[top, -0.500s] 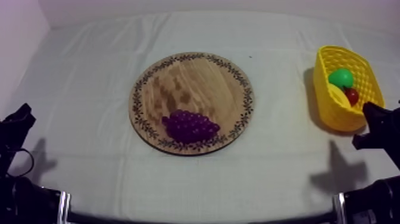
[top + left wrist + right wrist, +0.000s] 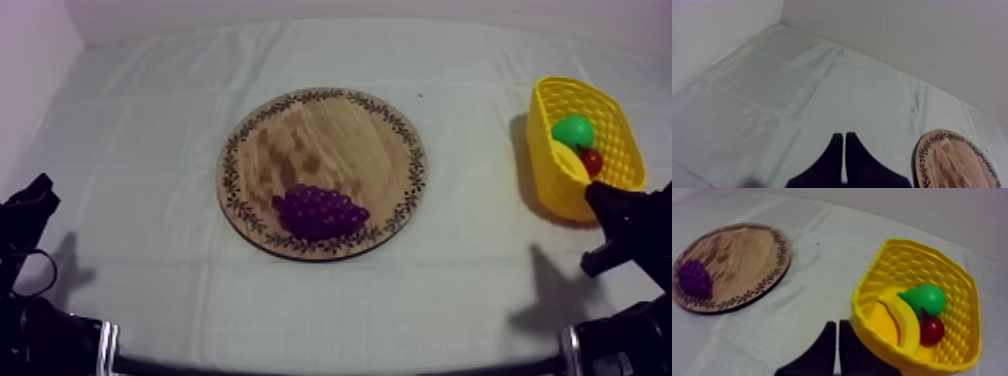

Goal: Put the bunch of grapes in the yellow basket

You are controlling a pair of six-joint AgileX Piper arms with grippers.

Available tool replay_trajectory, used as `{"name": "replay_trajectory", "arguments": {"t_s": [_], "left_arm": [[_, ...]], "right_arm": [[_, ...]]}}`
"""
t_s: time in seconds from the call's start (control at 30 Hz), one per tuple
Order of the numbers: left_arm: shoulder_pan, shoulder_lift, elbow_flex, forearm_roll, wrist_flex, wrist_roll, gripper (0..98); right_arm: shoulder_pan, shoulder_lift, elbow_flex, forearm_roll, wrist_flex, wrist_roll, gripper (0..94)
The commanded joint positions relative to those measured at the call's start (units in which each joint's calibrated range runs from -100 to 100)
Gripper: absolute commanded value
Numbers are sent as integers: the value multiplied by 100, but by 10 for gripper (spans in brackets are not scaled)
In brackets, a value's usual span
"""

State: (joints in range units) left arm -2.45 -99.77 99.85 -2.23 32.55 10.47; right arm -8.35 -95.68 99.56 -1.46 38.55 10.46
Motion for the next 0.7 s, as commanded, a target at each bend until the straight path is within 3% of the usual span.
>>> {"name": "replay_trajectory", "arguments": {"t_s": [0.0,0.17,0.43,0.67], "left_arm": [[2,3,4,-4,3,-1,0],[2,3,4,-4,3,-4,0],[2,3,4,-4,3,-4,0],[2,3,4,-4,3,-4,0]], "right_arm": [[-334,-7,0,4,1,16,4],[-499,38,-25,53,17,-169,4],[-1056,1461,-969,539,121,-505,4],[-1351,3326,-3089,457,1084,-423,4]]}}
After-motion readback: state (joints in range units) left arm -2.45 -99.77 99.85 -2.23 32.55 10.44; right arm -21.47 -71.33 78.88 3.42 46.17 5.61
